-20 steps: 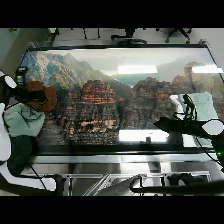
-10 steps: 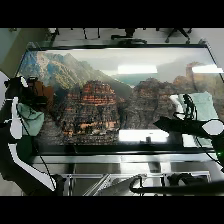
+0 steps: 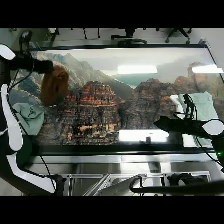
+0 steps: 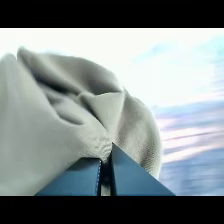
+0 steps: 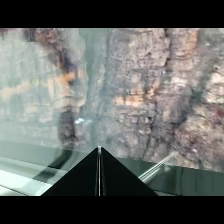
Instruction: Fold the shirts.
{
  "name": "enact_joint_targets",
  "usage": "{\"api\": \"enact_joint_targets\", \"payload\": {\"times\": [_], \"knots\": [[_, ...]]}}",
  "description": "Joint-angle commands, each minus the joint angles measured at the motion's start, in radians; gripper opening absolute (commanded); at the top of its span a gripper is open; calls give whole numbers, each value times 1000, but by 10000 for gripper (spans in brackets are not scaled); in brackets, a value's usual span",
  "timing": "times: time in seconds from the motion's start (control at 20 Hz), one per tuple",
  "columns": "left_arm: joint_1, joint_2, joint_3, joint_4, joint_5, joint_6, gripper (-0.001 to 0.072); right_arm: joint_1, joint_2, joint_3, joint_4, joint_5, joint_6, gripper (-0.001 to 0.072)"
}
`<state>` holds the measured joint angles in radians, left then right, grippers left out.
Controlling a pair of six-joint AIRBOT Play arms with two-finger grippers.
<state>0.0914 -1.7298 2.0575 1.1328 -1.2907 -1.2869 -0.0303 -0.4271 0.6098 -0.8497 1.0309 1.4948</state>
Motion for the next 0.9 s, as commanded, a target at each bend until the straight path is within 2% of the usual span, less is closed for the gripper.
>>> {"api": "enact_joint_targets", "payload": {"times": [0.0, 0.2, 0.4, 0.45, 0.5, 0.55, 0.7, 0.8, 0.85], "knots": [[-121, 149, 16, -283, 18, 52, 13, 1, 1, 0, 39, 15, 0, 14], [-281, 264, -101, -287, 71, 52, 13, 1, 3, 0, 51, 24, 0, 15], [-441, 269, -300, -288, 88, 51, 14, 0, 3, 4, 50, 24, 0, 26], [-476, 253, -344, -288, 101, 51, 14, -5, 3, 4, 50, 24, 0, 92], [-509, 230, -383, -288, 113, 52, 14, -7, 3, 4, 50, 23, -1, 278], [-542, 201, -426, -287, 126, 52, 15, -10, 3, 4, 50, 23, -7, 321], [-590, 114, -498, -291, 131, 48, 43, -10, -5, 4, 50, 21, -7, 322], [-570, 71, -462, -292, 66, 11, 685, -10, -13, 4, 51, 22, -7, 324], [-541, 60, -421, -292, 12, -32, 707, -10, -15, 4, 51, 24, -7, 344]]}}
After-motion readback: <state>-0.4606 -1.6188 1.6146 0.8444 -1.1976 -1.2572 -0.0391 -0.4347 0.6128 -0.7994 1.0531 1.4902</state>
